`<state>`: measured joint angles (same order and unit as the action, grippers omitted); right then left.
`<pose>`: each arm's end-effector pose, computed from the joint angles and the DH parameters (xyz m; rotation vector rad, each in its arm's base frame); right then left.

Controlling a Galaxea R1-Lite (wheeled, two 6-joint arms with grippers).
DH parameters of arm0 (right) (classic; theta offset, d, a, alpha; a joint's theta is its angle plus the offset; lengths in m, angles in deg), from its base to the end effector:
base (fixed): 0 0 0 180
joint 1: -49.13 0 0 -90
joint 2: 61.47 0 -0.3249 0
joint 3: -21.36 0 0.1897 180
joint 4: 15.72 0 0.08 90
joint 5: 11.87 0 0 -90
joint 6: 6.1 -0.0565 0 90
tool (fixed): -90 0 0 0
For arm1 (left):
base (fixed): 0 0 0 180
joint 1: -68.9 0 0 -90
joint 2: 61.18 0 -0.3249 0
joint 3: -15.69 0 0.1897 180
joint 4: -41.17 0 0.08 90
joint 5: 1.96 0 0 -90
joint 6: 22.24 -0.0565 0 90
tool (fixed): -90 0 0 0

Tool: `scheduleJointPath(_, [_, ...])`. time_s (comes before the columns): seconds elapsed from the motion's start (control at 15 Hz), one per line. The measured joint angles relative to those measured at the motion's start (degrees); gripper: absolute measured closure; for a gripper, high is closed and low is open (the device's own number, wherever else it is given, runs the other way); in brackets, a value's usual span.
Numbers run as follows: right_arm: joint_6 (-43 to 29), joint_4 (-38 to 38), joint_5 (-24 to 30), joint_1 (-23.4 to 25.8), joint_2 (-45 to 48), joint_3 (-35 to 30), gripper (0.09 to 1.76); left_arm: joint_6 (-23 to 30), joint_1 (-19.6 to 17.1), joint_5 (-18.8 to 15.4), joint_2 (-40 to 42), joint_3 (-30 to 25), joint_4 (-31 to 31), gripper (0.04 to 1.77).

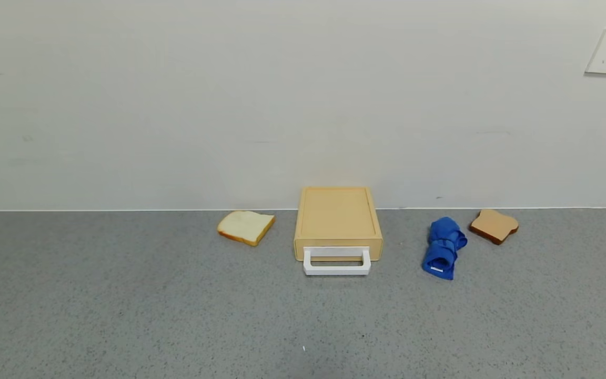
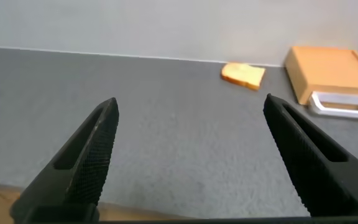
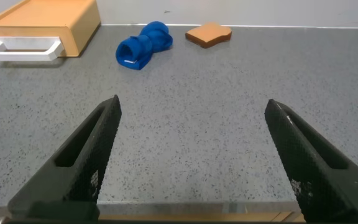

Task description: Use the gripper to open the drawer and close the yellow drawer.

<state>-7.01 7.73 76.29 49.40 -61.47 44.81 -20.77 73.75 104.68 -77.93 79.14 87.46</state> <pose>-0.0144 -0.0017 0.0755 0.0159 -0.0003 -0.0368 -0.0453 0.0201 0.2327 -0.0269 -0.0097 0.2057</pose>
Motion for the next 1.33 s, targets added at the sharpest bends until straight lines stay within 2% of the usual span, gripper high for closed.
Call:
scheduleJointPath(0.33, [-0.02,0.0,0.02,0.0,0.0,0.0,0.15,-0.55,-3.01,0.41,0.55,1.78,-0.99,0.11])
scheduleJointPath(0.6, [-0.02,0.0,0.0,0.0,0.0,0.0,0.15,-0.62,-3.67,-1.35,3.63,-0.91,-0.8,0.11])
scheduleJointPath(0.67, [-0.04,0.0,0.0,0.0,0.0,0.0,0.15,-0.63,-4.01,-3.36,5.29,-2.27,-0.89,0.11])
scheduleJointPath(0.8, [-0.04,0.0,0.02,0.0,0.0,0.0,0.15,-0.62,-4.45,-11.02,9.67,-5.11,-1.11,0.11])
scheduleJointPath(0.87, [-0.02,0.0,0.0,0.0,0.0,0.0,0.15,-0.71,-4.56,-13.99,11.79,-7.03,-1.24,0.11])
scheduleJointPath(1.0, [-0.04,0.02,0.0,0.0,0.0,0.0,0.15,-0.84,-4.72,-16.34,14.63,-12.52,-5.07,0.11])
scheduleJointPath(1.2, [-0.02,0.0,0.0,0.0,0.0,0.0,0.15,-1.96,-4.75,-17.15,16.29,-24.87,-19.3,0.1])
scheduleJointPath(1.33, [-0.04,0.0,0.0,0.0,0.0,0.0,0.15,-3.27,-4.75,-17.48,16.59,-33.88,-26.11,0.1])
